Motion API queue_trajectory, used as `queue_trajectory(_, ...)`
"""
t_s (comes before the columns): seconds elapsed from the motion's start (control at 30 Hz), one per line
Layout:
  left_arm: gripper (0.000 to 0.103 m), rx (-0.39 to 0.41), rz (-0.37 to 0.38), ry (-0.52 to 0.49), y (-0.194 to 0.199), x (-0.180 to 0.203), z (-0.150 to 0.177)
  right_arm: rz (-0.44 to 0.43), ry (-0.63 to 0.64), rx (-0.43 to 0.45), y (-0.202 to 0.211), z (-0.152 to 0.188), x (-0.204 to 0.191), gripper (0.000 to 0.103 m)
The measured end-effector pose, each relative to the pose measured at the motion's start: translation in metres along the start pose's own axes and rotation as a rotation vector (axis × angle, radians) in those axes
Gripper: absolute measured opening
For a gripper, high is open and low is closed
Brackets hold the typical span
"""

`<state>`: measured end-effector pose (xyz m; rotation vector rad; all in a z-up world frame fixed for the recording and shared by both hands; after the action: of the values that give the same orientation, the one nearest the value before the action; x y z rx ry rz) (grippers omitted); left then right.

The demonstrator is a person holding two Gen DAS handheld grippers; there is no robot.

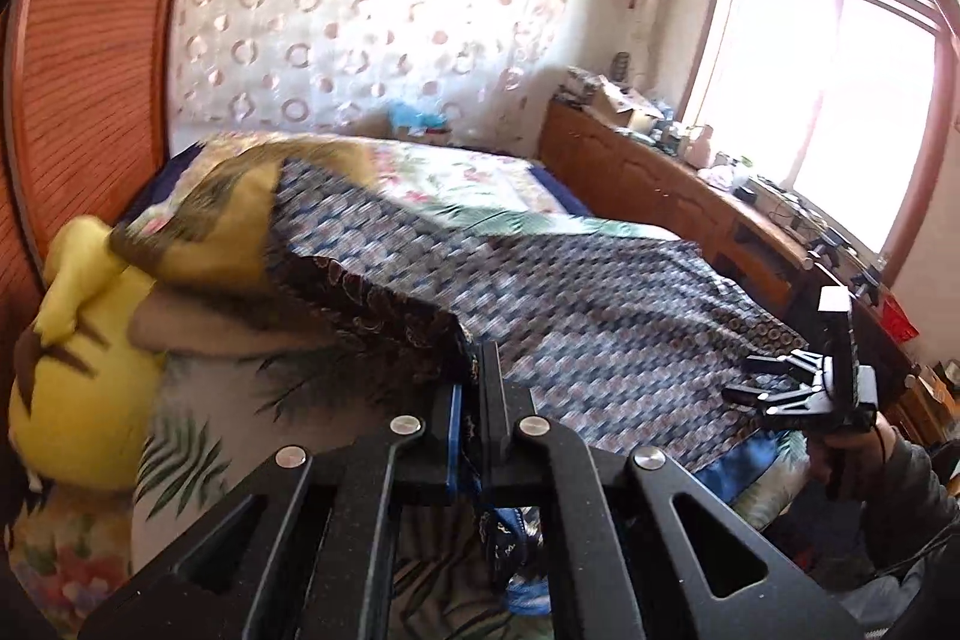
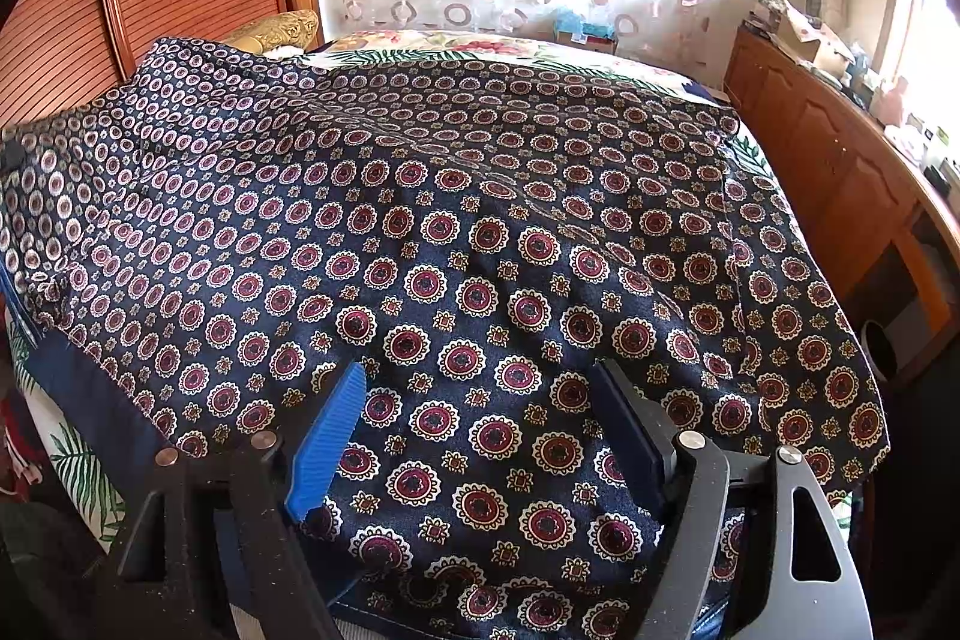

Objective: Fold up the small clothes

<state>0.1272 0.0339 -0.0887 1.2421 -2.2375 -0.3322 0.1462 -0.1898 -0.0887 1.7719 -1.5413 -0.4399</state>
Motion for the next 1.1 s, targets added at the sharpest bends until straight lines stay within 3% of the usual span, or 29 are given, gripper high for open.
queue_trajectory(0.47,0.005,-0.042,0.236,-0.157,-0.089,0.118,-0.051,0.035,-0.136,0.075,0.035,0.011,0.066,0.079)
queue_trajectory(0.87,0.005,-0.09,0.371,-0.261,-0.121,0.2,-0.073,0.058,-0.188,0.095,0.051,0.023,0.095,0.079)
queue_trajectory(0.97,0.005,-0.113,0.375,-0.27,-0.129,0.211,-0.071,0.058,-0.195,0.096,0.051,0.024,0.094,0.079)
queue_trajectory(1.0,0.006,-0.131,0.368,-0.273,-0.133,0.211,-0.069,0.057,-0.196,0.095,0.049,0.023,0.093,0.079)
queue_trajectory(1.07,0.02,-0.166,0.374,-0.26,-0.14,0.208,-0.062,0.054,-0.199,0.093,0.047,0.023,0.091,0.079)
queue_trajectory(1.1,0.035,-0.171,0.378,-0.249,-0.142,0.207,-0.06,0.053,-0.198,0.094,0.047,0.023,0.09,0.079)
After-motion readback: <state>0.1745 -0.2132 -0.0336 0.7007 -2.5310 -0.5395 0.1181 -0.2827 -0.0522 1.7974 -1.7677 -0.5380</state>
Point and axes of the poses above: each gripper's, at about its wrist camera, not at the fingertips, and y roughly against the way its jaws point, x to its right, z to its underside, the point moved 10 cm from there along -y, roughly the way its jaws point, and after that the axes turned 13 degrees about z, right-handed, at the moved point
